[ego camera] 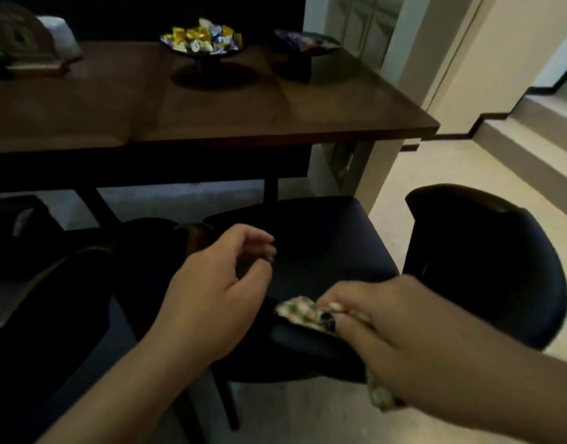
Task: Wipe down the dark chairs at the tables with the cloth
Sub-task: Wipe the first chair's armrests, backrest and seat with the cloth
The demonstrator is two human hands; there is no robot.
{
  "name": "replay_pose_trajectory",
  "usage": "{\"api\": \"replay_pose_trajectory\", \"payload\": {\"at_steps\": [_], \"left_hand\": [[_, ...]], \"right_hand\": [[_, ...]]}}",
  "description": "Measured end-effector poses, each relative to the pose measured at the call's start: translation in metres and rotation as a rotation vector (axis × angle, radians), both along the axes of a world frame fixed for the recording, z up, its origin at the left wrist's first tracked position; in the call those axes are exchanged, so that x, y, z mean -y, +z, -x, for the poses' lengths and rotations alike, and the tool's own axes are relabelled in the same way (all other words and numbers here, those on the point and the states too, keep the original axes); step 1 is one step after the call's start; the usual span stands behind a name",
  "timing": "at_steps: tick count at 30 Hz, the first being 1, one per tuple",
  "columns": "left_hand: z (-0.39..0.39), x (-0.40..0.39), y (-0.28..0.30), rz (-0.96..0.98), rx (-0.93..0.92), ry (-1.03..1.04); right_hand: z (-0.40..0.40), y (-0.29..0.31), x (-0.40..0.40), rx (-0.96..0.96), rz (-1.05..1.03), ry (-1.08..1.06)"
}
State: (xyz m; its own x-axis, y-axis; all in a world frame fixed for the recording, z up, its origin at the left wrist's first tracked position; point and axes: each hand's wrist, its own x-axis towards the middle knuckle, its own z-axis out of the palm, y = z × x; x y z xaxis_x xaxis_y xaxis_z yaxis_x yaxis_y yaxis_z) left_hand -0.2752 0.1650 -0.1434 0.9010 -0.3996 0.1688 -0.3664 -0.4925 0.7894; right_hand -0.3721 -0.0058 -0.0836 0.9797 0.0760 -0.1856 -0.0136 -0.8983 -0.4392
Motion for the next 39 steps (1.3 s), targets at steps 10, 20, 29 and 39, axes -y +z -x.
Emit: {"api": "replay_pose_trajectory", "payload": {"at_steps": [10, 20, 29, 39], "left_hand": [[-0.039, 0.018, 0.003, 0.234, -0.48, 0.823], [-0.048, 0.019, 0.008, -0.041, -0.652, 0.789], [-0.048, 0.02, 0.011, -0.2, -0.628, 0.718], [-0.048, 0.022, 0.016, -0.247, -0.637, 0.695]], "right_hand": [[-0.048, -0.016, -0.052, -0.171, -0.158, -0.227], [-0.124, -0.057, -0.069, -0.379, -0.493, -0.398], [-0.157, -0.115, -0.053, -0.777, -0.437, -0.444], [-0.127, -0.089, -0.037, -0.66, -0.465, -0.273]]}}
